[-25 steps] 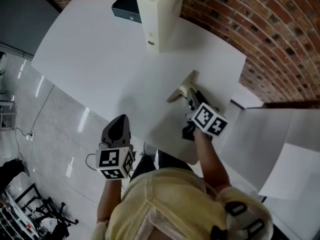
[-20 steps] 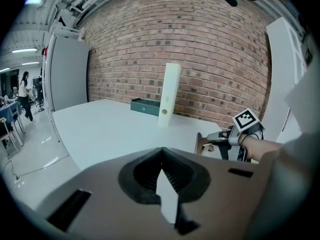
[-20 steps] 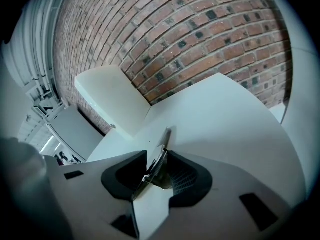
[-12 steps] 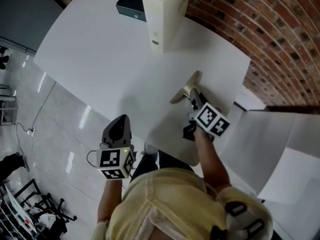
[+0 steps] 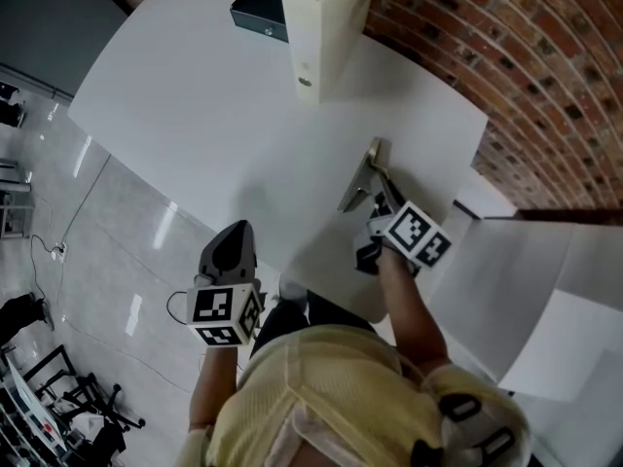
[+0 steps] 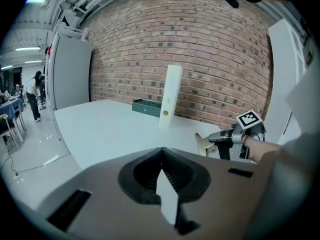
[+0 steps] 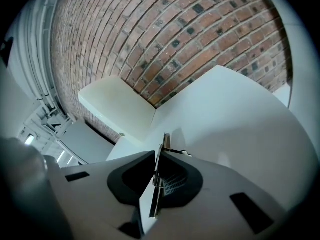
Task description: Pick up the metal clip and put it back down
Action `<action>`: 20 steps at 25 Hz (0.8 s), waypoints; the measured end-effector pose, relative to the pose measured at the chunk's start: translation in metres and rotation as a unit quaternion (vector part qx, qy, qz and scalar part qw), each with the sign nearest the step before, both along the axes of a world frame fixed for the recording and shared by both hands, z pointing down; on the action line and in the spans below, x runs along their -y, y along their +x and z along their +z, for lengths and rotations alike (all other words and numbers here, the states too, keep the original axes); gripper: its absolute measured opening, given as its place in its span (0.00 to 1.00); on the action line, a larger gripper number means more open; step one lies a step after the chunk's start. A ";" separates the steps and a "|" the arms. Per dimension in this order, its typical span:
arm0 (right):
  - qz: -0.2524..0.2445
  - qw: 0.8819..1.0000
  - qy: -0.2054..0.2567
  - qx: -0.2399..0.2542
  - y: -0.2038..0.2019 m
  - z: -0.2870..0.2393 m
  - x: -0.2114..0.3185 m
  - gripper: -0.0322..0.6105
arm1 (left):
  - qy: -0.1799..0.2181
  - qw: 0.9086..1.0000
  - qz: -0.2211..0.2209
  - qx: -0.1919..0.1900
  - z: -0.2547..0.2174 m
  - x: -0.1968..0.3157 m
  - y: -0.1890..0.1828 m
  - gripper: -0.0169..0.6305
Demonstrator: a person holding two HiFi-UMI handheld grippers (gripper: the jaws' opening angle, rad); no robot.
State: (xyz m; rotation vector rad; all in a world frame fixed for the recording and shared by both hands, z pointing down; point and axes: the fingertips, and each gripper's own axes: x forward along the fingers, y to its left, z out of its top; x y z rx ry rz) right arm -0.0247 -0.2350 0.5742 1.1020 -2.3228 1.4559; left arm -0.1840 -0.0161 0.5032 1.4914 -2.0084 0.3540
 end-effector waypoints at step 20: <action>-0.048 0.997 0.029 0.045 -0.009 -0.040 -0.025 0.06 | 0.049 0.999 0.000 0.015 -0.018 -0.002 -0.006 0.03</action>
